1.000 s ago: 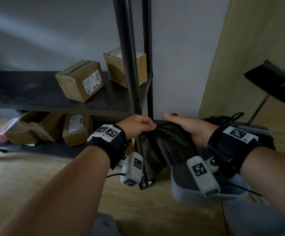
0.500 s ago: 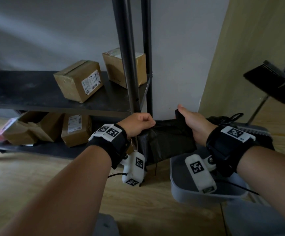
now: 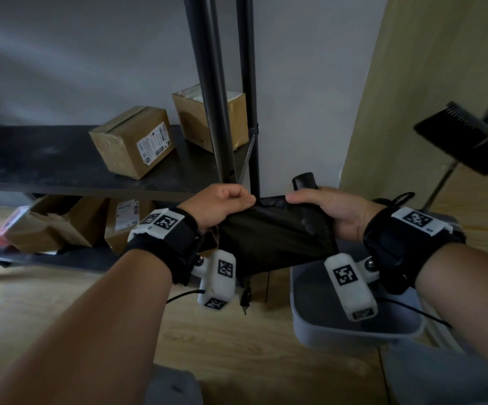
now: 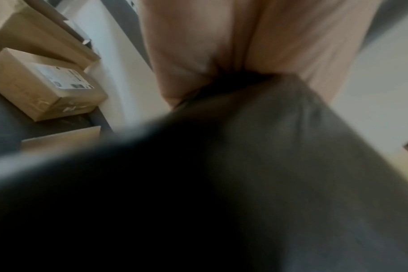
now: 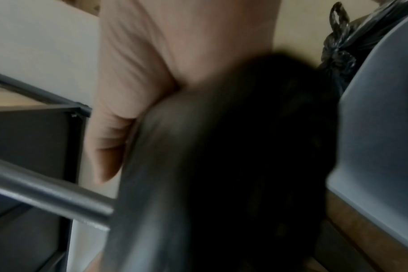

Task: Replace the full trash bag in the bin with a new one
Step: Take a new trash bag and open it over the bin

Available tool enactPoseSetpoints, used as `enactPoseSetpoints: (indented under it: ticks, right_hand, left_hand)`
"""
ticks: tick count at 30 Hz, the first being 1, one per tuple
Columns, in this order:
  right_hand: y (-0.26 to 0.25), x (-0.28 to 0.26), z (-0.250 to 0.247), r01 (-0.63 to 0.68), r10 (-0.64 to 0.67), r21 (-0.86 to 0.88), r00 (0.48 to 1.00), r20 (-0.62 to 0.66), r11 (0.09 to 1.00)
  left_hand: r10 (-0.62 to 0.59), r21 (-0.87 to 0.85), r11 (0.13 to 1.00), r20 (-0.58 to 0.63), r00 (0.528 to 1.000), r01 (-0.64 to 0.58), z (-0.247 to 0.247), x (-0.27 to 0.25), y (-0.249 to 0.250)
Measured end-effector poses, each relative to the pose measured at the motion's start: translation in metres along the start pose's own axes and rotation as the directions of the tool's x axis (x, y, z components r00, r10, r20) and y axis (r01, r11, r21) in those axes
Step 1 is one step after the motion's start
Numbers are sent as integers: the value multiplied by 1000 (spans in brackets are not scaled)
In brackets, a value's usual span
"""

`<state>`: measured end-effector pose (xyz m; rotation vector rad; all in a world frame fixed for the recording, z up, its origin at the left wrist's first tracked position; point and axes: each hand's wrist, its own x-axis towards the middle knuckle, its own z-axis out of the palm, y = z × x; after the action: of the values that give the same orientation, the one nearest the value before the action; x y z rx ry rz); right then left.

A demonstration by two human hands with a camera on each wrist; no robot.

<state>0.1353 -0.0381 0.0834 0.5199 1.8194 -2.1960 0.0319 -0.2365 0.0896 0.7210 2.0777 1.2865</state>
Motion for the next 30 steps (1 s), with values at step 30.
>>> enactPoseSetpoints:
  ticks: [30]
  right_hand:
    - [-2, 2, 26, 177, -190, -71, 931, -312, 982]
  left_hand:
    - [146, 134, 982, -95, 985, -132, 24, 6, 16]
